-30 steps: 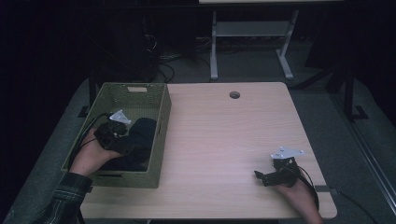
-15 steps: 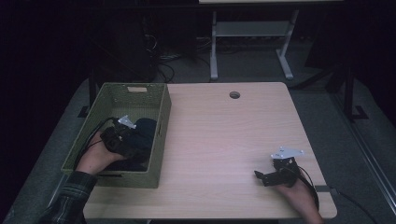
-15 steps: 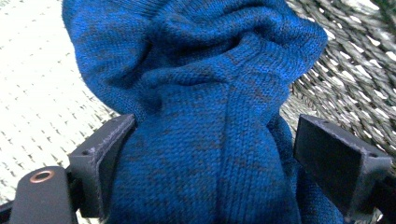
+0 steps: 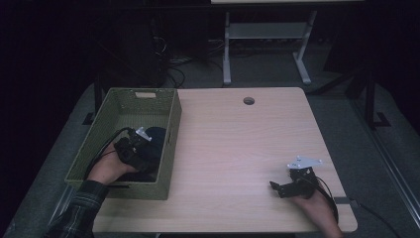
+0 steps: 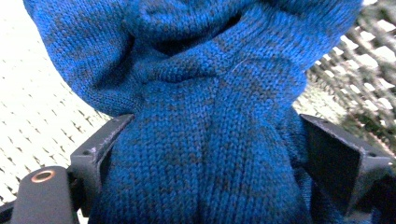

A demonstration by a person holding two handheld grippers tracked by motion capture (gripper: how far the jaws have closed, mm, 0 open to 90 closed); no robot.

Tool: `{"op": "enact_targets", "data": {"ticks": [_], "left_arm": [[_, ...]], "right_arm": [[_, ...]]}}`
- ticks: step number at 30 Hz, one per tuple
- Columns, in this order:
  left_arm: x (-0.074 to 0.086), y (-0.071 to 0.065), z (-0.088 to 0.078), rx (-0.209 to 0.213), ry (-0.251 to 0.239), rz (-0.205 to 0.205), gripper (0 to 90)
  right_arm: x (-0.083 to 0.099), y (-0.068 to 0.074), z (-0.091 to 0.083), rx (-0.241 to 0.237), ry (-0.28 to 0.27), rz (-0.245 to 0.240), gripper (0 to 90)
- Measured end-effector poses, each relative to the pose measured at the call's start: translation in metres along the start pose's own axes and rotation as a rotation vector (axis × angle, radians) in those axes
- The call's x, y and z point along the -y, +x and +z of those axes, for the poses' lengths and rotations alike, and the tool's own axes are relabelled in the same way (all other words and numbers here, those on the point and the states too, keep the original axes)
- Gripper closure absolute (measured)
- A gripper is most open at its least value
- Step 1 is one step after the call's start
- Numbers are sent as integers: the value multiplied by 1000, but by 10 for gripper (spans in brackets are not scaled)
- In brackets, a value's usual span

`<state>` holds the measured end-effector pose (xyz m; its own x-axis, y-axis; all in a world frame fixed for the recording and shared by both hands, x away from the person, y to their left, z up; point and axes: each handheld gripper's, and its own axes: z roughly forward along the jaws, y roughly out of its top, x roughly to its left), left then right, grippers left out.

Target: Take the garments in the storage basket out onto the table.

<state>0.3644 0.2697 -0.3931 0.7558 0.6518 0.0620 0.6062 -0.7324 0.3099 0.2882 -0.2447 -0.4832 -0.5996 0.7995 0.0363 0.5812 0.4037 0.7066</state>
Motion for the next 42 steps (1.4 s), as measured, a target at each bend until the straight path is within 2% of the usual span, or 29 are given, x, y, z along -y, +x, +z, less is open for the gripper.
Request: {"op": "enact_targets", "data": {"ticks": [2, 8, 9, 14, 18, 26, 36, 42], "left_arm": [[0, 0, 1, 0, 4, 5, 145], [-1, 1, 2, 15, 0, 6, 253], [-2, 2, 1, 28, -6, 4, 319], [-2, 2, -1, 58, -5, -1, 526], [-2, 3, -2, 75, 7, -13, 620], [-5, 7, -14, 74, 15, -18, 645], [-7, 16, -41, 80, -7, -37, 644], [-10, 20, -61, 70, -19, -31, 644]], "right_arm": [[0, 0, 0, -1, -1, 1, 20], [0, 0, 0, -1, 3, 5, 19], [0, 0, 0, -1, 1, 0, 20], [0, 0, 0, -1, 1, -1, 20], [0, 0, 0, 0, 1, 0, 20], [0, 0, 0, -1, 1, -1, 20], [0, 0, 0, -1, 0, 0, 20], [0, 0, 0, 0, 2, 4, 20]]}}
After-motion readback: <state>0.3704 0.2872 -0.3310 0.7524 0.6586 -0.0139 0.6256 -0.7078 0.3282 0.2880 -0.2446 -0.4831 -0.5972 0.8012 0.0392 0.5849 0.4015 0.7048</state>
